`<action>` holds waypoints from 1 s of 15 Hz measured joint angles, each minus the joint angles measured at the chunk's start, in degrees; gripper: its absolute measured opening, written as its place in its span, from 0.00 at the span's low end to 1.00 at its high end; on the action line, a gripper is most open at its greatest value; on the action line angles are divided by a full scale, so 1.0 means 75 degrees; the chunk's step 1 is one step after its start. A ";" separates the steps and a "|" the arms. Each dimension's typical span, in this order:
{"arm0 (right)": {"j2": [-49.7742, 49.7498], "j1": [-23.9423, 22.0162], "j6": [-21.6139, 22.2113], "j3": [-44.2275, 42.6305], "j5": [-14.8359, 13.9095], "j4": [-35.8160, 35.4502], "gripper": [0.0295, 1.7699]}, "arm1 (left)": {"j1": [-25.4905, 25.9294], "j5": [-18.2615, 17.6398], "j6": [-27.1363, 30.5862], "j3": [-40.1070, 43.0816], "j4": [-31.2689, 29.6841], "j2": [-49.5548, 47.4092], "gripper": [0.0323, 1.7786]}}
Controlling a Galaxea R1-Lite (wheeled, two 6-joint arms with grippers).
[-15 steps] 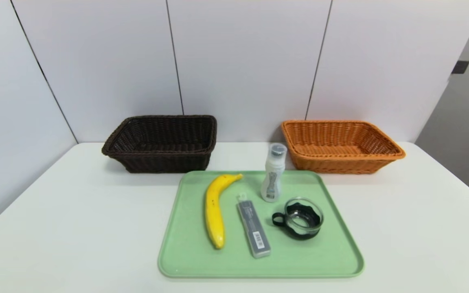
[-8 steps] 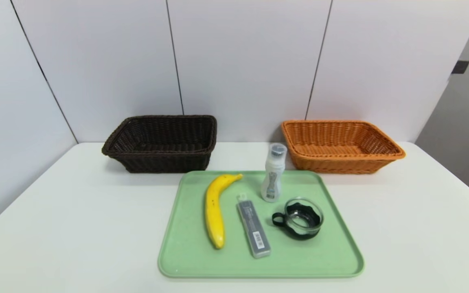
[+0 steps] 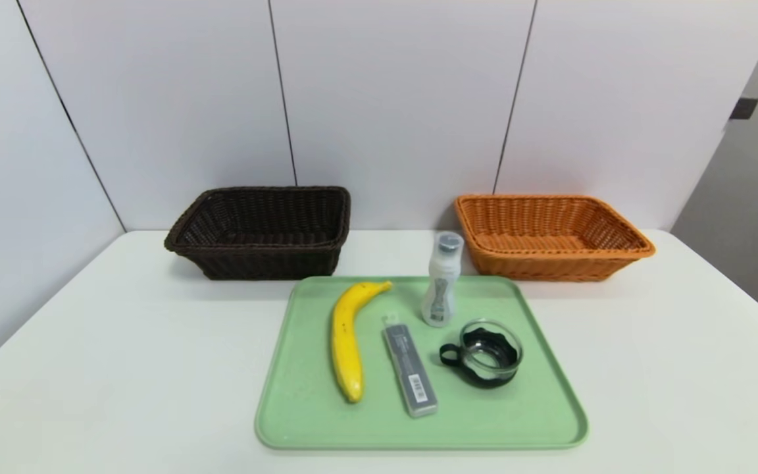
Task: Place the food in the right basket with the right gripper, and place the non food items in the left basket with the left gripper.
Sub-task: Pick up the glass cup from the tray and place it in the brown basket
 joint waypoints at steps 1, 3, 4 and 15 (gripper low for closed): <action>0.0478 -0.0010 -0.0003 -0.0301 -0.0063 0.0078 0.96 | -0.0007 -0.0037 -0.0036 -0.0346 -0.0003 0.0567 0.95; 0.1510 -0.0033 0.0003 -0.0831 -0.0099 0.0195 0.96 | -0.0007 -0.0104 -0.0068 -0.0985 -0.0041 0.1681 0.95; 0.2040 -0.0036 0.0003 -0.1065 -0.0085 0.0218 0.96 | -0.0007 -0.0119 -0.0075 -0.1282 -0.0026 0.2220 0.95; 0.6835 0.0575 0.0021 -0.3951 0.0509 0.1011 0.96 | -0.0488 -0.1315 -0.0375 -0.3969 0.0452 0.6242 0.95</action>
